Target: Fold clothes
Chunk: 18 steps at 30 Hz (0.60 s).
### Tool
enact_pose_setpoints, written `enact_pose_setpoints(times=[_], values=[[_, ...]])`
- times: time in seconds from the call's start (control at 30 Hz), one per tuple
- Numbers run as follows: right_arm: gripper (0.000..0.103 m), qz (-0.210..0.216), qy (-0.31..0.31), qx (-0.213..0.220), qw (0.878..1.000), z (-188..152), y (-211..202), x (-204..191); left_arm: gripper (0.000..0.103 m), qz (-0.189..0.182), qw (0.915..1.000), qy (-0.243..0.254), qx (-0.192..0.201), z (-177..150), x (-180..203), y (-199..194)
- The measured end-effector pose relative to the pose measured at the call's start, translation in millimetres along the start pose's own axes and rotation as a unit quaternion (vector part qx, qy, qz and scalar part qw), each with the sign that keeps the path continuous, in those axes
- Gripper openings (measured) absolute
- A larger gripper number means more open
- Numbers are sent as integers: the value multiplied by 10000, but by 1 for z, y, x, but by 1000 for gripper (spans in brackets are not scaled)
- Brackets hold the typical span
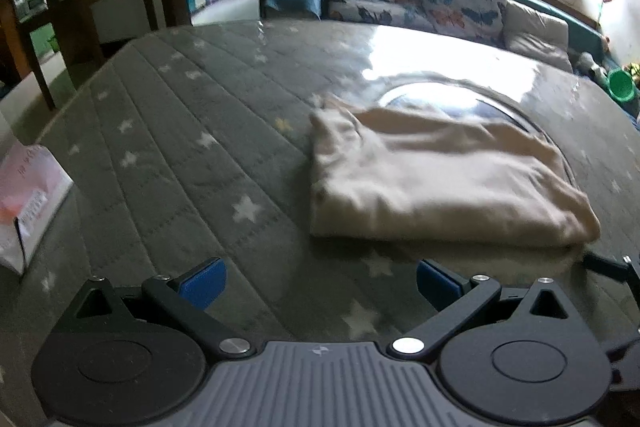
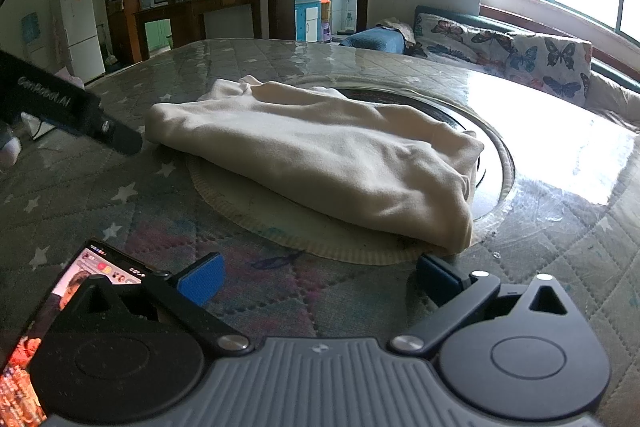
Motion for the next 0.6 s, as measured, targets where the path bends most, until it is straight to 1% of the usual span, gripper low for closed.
enact_pose_setpoints(times=[0.07, 0.2, 0.3, 0.4, 0.43, 0.47, 0.53, 0.57, 0.6], values=[[98, -15, -3, 33, 10000, 3, -6, 0, 103, 50, 9999, -80, 107, 7, -8, 1], [97, -105, -20, 294, 9995, 20, -30, 7, 102, -57, 9992, -293, 255, 22, -19, 9], [93, -258, -16, 469, 9986, 39, -43, 20, 101, -165, 9986, -410, 293, 33, -23, 20], [84, -363, 157, 518, 9979, 57, -40, 44, 97, -249, 9986, -336, 335, 43, -15, 29], [79, -368, 264, 514, 9976, 61, -36, 53, 96, -276, 9985, -312, 349, 46, -13, 33], [77, -357, 406, 503, 9973, 65, -31, 62, 93, -304, 9985, -287, 363, 49, -10, 36], [67, -329, 684, 486, 9959, 71, -22, 78, 89, -360, 9983, -238, 392, 56, -5, 42], [64, -308, 853, 483, 9947, 73, -18, 87, 86, -387, 9982, -213, 406, 59, -2, 46], [63, -309, 1010, 477, 9933, 75, -13, 95, 85, -415, 9981, -188, 420, 62, 0, 49]])
Point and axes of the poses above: each gripper's, at about its wrist camera, not at the fingertips, and y roughly the way its jaws point, x to its right, z to its top, the point moved 7 cm from there along y, roughly the way its jaws point, and after that the axes turned 15 degrees about z, right-handed, at the moved point
